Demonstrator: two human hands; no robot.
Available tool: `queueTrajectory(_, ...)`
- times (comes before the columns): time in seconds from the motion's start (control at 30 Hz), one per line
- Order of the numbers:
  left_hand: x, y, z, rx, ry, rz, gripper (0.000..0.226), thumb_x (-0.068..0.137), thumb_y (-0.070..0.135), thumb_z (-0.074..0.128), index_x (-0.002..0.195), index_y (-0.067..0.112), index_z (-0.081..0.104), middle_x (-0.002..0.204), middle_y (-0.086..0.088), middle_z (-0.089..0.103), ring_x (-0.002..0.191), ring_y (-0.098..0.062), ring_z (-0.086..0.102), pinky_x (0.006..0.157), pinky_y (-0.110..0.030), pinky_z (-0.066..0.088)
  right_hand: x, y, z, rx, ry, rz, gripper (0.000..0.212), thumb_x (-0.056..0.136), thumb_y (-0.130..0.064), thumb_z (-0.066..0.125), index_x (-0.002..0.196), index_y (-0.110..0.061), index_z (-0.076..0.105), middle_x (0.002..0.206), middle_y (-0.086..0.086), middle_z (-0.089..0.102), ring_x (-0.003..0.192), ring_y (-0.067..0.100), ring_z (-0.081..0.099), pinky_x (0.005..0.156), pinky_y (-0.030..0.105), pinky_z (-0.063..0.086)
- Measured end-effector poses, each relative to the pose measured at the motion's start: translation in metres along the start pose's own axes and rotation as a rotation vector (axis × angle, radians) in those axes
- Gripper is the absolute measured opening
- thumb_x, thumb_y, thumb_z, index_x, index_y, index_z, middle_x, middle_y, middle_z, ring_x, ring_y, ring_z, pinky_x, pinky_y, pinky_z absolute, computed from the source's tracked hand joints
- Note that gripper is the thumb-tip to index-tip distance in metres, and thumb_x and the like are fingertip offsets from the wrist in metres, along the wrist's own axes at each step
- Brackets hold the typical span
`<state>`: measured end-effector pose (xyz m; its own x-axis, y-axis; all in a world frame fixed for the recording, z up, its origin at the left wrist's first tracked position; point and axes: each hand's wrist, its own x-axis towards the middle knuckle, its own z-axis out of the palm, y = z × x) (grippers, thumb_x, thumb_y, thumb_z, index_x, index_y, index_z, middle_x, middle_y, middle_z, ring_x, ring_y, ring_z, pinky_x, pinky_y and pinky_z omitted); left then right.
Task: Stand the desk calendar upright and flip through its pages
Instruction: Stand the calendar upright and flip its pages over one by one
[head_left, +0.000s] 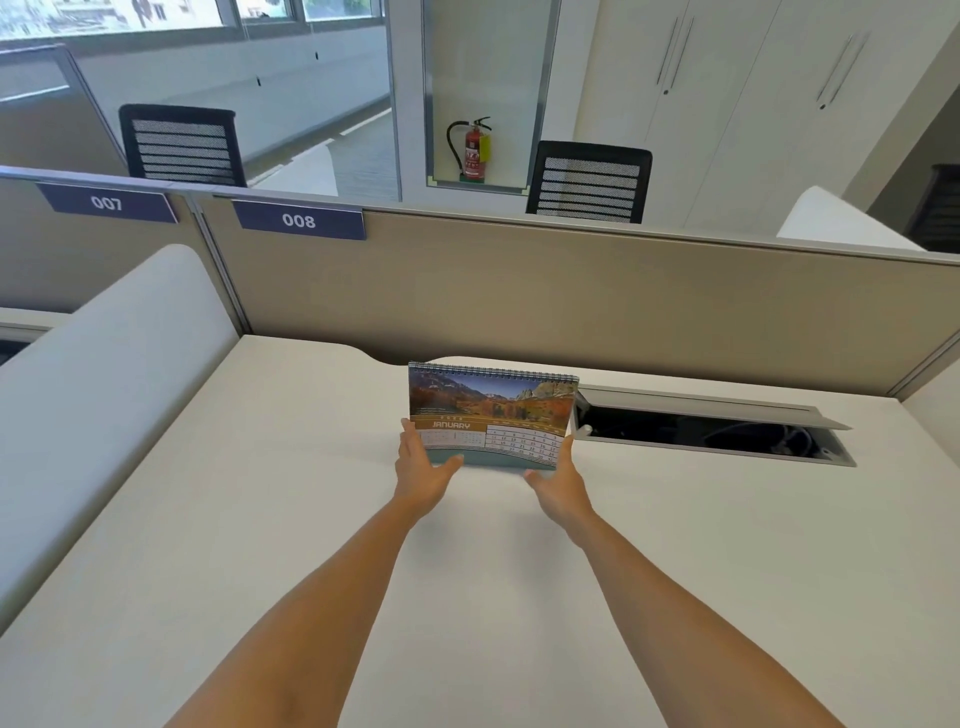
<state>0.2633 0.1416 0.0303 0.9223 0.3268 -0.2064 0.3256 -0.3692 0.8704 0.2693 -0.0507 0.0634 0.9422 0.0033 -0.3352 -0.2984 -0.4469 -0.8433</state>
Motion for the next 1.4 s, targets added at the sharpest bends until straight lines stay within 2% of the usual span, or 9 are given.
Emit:
queueTrajectory(0.23, -0.014, 0.0, -0.005, -0.06, 0.09, -0.004, 0.069, 0.087, 0.026, 0.069, 0.143, 0.02, 0.028, 0.142, -0.01, 0.037, 0.131, -0.028, 0.035, 0.106, -0.047, 0.036, -0.015, -0.002, -0.008, 0.208, 0.119, 0.0, 0.036, 0.095, -0.033, 0.055, 0.126, -0.016, 0.048, 0.129, 0.007, 0.06, 0.106, 0.019, 0.056, 0.083, 0.03, 0.043)
queueTrajectory(0.37, -0.026, -0.006, -0.017, -0.078, 0.124, 0.044, 0.047, 0.097, 0.038, 0.049, 0.139, 0.022, 0.036, 0.141, -0.01, 0.04, 0.128, -0.028, 0.038, 0.106, -0.047, 0.035, -0.022, -0.015, -0.021, 0.312, 0.003, 0.047, 0.032, 0.097, -0.039, 0.05, 0.116, -0.015, 0.059, 0.099, -0.001, 0.07, 0.091, 0.014, 0.062, 0.089, 0.04, 0.051)
queueTrajectory(0.47, -0.04, -0.022, -0.026, -0.108, 0.131, 0.052, 0.048, 0.1, 0.047, 0.027, 0.139, 0.023, 0.042, 0.142, -0.004, 0.043, 0.131, -0.026, 0.039, 0.109, -0.046, 0.029, -0.027, -0.022, -0.033, 0.399, -0.067, 0.06, 0.034, 0.095, -0.037, 0.054, 0.115, -0.011, 0.065, 0.101, 0.004, 0.074, 0.093, 0.021, 0.068, 0.081, 0.038, 0.054)
queueTrajectory(0.63, -0.067, -0.073, -0.038, -0.099, 0.201, 0.085, 0.063, 0.097, 0.056, 0.02, 0.143, 0.019, 0.042, 0.145, -0.001, 0.046, 0.136, -0.02, 0.038, 0.114, -0.036, 0.024, -0.036, -0.053, -0.052, 0.7, -0.197, 0.016, 0.063, 0.094, -0.062, 0.028, 0.122, -0.017, 0.062, 0.112, 0.01, 0.073, 0.093, 0.029, 0.071, 0.074, 0.036, 0.044)
queueTrajectory(0.83, -0.089, -0.102, -0.021, 0.25, 0.116, 0.147, 0.06, 0.097, 0.049, 0.024, 0.147, 0.017, 0.032, 0.154, -0.002, 0.034, 0.145, -0.021, 0.019, 0.118, -0.04, 0.008, -0.027, -0.12, -0.065, 0.699, -0.253, -0.148, 0.086, 0.084, -0.076, 0.001, 0.143, -0.029, 0.042, 0.136, -0.004, 0.059, 0.118, 0.027, 0.059, 0.097, 0.047, 0.039)
queueTrajectory(0.9, -0.09, -0.105, -0.015, 0.342, 0.037, 0.164, 0.069, 0.094, 0.058, 0.019, 0.149, 0.018, 0.027, 0.156, 0.001, 0.028, 0.146, -0.02, 0.012, 0.117, -0.038, 0.002, -0.027, -0.137, -0.066, 0.589, -0.182, -0.188, 0.076, 0.09, -0.071, 0.008, 0.148, -0.03, 0.033, 0.144, -0.007, 0.05, 0.126, 0.025, 0.052, 0.101, 0.049, 0.036)
queueTrajectory(1.03, -0.093, -0.119, -0.006, 0.594, -0.027, 0.239, 0.109, 0.068, 0.08, -0.018, 0.153, 0.018, 0.011, 0.161, 0.004, 0.008, 0.148, -0.021, -0.002, 0.116, -0.038, -0.005, -0.016, -0.127, -0.059, 0.401, 0.008, -0.262, 0.035, 0.099, -0.041, 0.043, 0.129, -0.028, 0.052, 0.134, -0.009, 0.054, 0.114, 0.012, 0.053, 0.1, 0.038, 0.038)
queueTrajectory(1.2, -0.097, -0.124, -0.003, 0.709, -0.012, 0.283, 0.094, 0.077, 0.071, -0.019, 0.152, 0.02, 0.004, 0.161, 0.004, 0.002, 0.147, -0.02, -0.004, 0.115, -0.036, -0.009, -0.005, -0.061, -0.046, 0.215, 0.219, -0.097, 0.066, 0.094, -0.025, 0.058, 0.15, -0.023, 0.024, 0.154, -0.002, 0.034, 0.135, 0.024, 0.04, 0.107, 0.041, 0.036)
queueTrajectory(1.4, -0.099, -0.131, -0.003, 0.746, 0.044, 0.317, 0.067, 0.095, 0.057, 0.011, 0.153, 0.023, 0.012, 0.159, 0.007, 0.011, 0.147, -0.016, 0.003, 0.116, -0.035, -0.007, -0.002, -0.004, -0.031, 0.042, 0.05, 0.056, 0.087, 0.089, -0.015, 0.065, 0.154, -0.026, 0.008, 0.158, 0.004, 0.026, 0.14, 0.03, 0.032, 0.107, 0.04, 0.034)
